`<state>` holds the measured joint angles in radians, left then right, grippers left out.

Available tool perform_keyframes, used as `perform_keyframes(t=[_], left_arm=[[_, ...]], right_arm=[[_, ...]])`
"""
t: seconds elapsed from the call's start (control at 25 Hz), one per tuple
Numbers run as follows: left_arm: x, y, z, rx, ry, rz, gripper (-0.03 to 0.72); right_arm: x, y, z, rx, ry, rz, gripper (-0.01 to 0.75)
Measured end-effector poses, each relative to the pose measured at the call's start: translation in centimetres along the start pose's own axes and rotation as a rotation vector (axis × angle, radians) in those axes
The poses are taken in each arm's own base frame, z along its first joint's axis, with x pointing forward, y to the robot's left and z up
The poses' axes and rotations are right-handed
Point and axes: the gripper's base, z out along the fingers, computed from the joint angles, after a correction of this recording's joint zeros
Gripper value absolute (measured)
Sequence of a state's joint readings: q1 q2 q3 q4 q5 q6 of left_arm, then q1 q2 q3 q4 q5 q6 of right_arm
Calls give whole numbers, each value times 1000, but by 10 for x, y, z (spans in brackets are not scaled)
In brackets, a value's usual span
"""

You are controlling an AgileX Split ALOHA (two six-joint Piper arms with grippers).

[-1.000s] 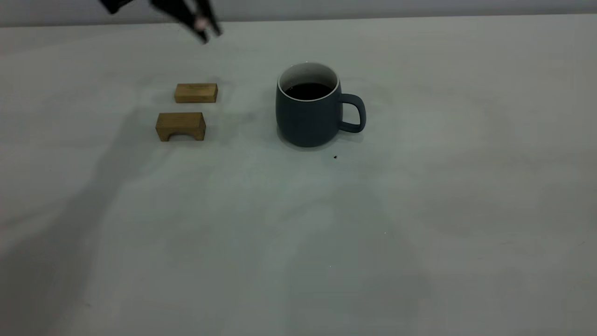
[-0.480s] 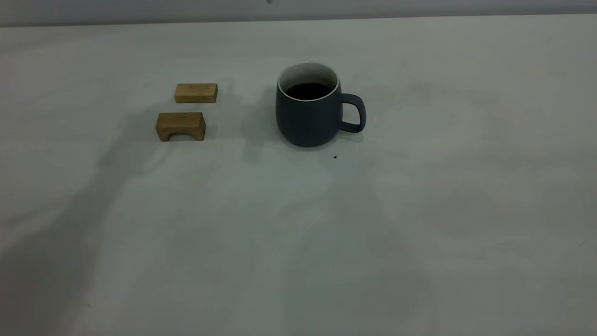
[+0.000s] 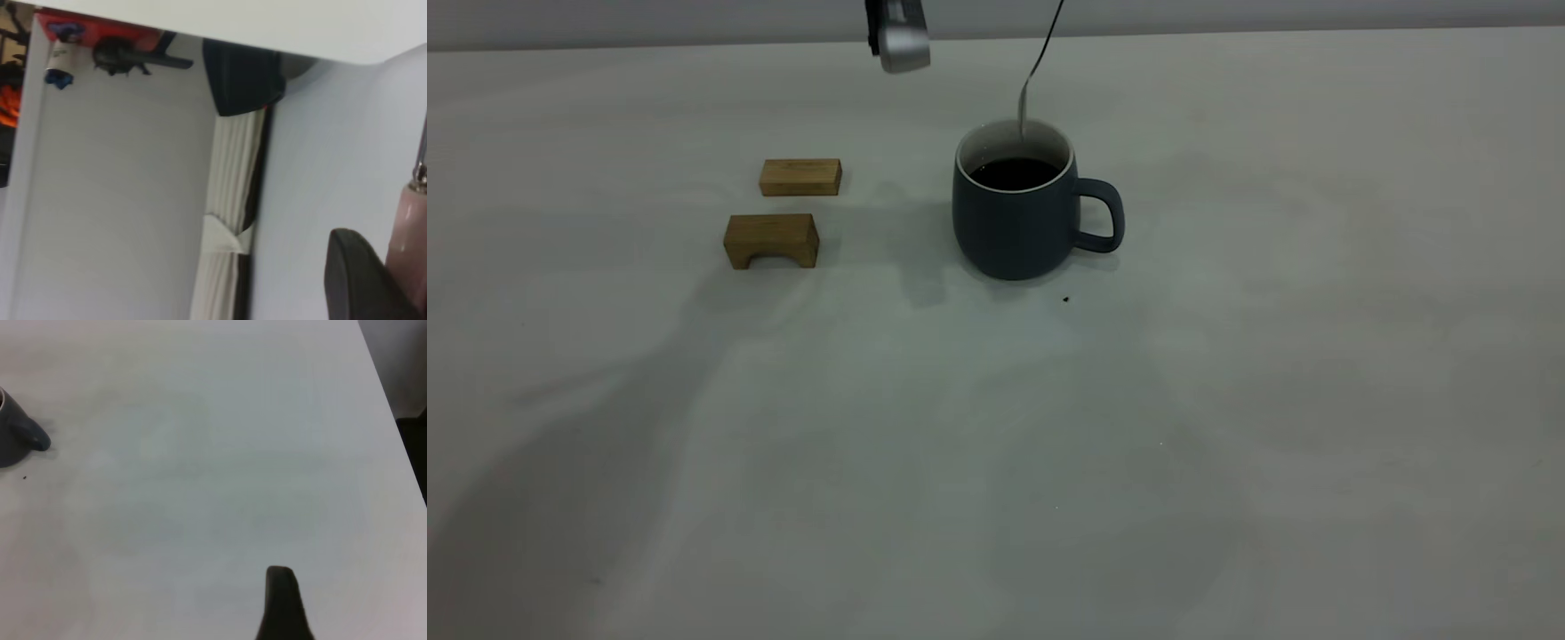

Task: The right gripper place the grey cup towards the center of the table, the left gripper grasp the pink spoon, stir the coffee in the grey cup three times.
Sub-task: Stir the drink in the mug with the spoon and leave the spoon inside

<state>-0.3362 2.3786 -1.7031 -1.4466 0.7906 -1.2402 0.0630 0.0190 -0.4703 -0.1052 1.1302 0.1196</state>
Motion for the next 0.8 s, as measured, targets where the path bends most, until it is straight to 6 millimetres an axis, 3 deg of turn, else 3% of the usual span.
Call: perform_keyframes(t=[0.32, 0.56, 0.8], left_arm=[[-37, -12, 16, 44, 41, -74, 135], [-72, -18, 33, 83, 68, -13, 135], [-80, -18, 32, 53, 84, -44, 135]], right_arm=[[0, 0, 0, 0, 0, 0, 578], [0, 0, 0, 0, 0, 0, 578], [0, 0, 0, 0, 0, 0, 578]])
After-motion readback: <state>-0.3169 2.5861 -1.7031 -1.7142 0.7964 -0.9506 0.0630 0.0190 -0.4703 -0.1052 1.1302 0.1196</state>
